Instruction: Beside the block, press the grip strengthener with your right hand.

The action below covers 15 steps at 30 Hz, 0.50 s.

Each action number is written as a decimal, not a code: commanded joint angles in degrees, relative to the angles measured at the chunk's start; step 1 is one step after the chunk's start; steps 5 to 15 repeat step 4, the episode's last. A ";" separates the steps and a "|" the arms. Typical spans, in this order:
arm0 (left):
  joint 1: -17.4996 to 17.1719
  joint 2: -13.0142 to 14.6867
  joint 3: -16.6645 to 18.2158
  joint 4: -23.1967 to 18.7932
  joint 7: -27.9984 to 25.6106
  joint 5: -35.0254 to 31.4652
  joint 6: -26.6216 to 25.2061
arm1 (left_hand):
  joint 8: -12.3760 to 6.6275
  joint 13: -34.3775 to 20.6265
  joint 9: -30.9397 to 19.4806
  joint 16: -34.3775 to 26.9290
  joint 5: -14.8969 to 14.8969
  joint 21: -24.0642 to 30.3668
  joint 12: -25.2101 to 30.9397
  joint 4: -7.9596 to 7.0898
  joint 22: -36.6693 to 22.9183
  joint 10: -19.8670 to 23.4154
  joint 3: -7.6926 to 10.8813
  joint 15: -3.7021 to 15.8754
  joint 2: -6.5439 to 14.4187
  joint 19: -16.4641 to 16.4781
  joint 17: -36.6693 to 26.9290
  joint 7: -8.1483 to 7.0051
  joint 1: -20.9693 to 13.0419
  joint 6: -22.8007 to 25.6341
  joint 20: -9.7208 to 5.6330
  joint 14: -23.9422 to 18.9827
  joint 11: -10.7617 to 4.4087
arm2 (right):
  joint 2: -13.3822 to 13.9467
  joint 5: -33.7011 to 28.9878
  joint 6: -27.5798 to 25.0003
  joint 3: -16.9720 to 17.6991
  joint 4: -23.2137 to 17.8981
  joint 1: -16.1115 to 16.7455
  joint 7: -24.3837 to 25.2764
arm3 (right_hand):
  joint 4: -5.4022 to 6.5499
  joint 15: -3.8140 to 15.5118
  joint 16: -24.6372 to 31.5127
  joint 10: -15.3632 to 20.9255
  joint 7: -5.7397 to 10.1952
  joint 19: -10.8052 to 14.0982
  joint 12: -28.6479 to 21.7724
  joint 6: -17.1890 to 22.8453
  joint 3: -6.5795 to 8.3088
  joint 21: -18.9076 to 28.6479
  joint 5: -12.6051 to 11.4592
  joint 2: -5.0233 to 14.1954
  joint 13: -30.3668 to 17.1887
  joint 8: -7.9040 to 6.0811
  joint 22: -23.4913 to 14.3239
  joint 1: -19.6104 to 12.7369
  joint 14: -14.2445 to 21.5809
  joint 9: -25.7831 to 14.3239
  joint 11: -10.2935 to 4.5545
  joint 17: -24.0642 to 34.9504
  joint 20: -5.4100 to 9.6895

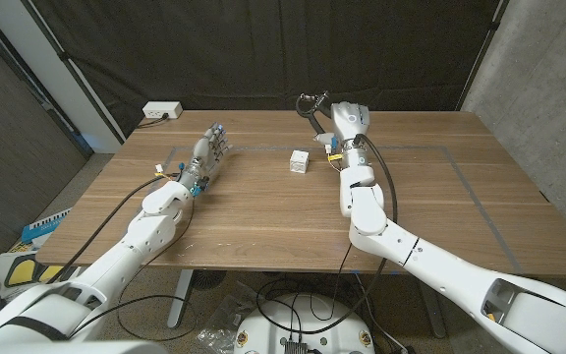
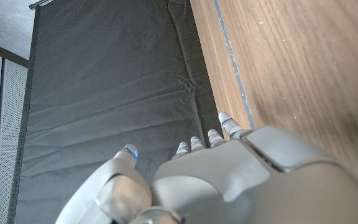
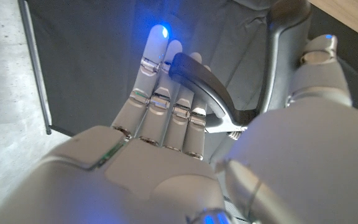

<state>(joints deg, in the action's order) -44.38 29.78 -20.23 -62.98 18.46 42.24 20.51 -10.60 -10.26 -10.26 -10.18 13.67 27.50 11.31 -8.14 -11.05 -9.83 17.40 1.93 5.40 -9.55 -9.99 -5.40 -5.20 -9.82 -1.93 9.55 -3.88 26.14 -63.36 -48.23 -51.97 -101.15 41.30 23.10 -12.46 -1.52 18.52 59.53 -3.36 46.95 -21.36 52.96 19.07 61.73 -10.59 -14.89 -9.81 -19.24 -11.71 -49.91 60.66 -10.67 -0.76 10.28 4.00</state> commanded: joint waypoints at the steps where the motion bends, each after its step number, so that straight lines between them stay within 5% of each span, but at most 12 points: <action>1: -0.78 1.28 0.77 0.70 2.55 1.29 -0.32 | -0.20 -0.13 -0.19 -0.20 0.18 -0.19 0.07 0.00 -0.11 -11.33 -0.17 2.08 -0.08 -8.49 -0.19 0.13 0.10 -11.54 -1.07 12.95 -0.02 | -1.36 -1.07 -3.59 0.32 -0.53 2.05 4.56 | 4.06 14.74 -0.25 7.95 9.27 1.06 0.33 9.92 3.81 0.64 -0.30 18.09 -0.13 0.28 -0.12 -17.73 12.98 0.00 -7.29 0.16 8.18; 15: -1.58 1.52 1.22 0.15 1.90 1.52 -0.24 | -0.21 -0.13 -0.19 -0.22 0.20 -0.18 0.09 0.00 -0.11 -11.29 -0.19 2.09 -0.07 -8.46 -0.19 0.13 0.10 -11.50 -1.10 12.90 0.01 | -1.56 -0.94 -3.62 0.24 -0.58 1.86 4.58 | 4.07 14.75 -0.29 8.13 9.26 1.11 0.47 10.10 3.74 0.80 -0.31 18.10 -0.13 0.44 -0.11 -17.77 13.27 -0.01 -7.35 0.19 8.20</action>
